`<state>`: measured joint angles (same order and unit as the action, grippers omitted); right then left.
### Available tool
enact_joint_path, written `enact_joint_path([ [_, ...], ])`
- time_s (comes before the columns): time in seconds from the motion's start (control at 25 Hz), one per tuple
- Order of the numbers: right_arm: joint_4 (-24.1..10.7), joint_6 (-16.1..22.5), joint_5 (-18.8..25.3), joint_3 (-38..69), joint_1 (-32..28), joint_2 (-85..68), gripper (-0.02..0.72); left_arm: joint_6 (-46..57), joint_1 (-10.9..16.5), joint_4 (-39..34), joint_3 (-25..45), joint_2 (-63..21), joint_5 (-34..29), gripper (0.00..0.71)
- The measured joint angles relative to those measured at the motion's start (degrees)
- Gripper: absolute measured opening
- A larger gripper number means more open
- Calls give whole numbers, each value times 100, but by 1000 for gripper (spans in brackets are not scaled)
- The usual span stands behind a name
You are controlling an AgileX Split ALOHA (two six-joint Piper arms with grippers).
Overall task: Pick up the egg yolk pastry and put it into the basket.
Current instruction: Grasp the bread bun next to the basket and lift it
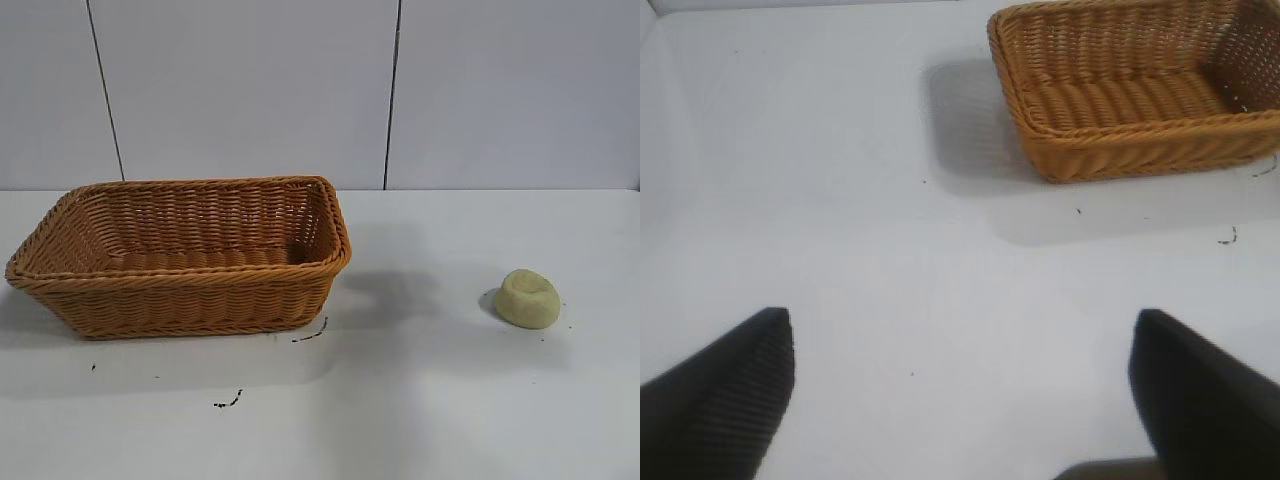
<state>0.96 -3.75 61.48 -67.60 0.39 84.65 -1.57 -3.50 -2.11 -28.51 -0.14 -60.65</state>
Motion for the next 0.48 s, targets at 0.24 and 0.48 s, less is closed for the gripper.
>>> enact_joint_path([
  [0.24, 0, -45, -16, -947, 16, 1297, 665, 0, 0, 0, 0, 0, 0, 693],
  [0.48, -6, -217, -141, -1427, 463, 2016, 665, 0, 0, 0, 0, 0, 0, 693],
])
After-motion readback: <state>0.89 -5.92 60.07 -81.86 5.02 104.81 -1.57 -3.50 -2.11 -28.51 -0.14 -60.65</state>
